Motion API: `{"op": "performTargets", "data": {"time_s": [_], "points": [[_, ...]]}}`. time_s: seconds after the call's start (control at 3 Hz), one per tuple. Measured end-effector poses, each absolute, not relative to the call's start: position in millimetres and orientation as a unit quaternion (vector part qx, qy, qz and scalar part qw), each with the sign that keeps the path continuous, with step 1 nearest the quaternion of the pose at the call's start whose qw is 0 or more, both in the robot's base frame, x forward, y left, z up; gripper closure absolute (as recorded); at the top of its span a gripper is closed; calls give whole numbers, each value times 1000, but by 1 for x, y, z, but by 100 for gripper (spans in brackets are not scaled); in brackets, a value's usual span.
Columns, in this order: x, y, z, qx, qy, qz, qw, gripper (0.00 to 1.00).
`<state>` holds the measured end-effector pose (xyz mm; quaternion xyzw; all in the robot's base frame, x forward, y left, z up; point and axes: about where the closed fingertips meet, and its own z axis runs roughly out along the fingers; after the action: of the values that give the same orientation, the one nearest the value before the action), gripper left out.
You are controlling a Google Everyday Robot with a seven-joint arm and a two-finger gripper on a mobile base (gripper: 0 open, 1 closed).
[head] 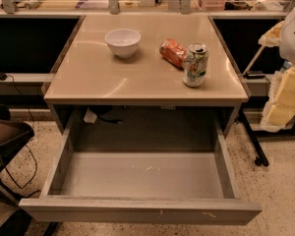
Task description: Place 7up can into top drawer
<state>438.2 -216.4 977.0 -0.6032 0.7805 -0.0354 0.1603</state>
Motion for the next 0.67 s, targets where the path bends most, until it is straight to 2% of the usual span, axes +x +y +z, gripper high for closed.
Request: {"op": "performTargets", "data": {"time_s": [0.67], "points": [[453,-212,978,-607,776,-38,168,0]]}}
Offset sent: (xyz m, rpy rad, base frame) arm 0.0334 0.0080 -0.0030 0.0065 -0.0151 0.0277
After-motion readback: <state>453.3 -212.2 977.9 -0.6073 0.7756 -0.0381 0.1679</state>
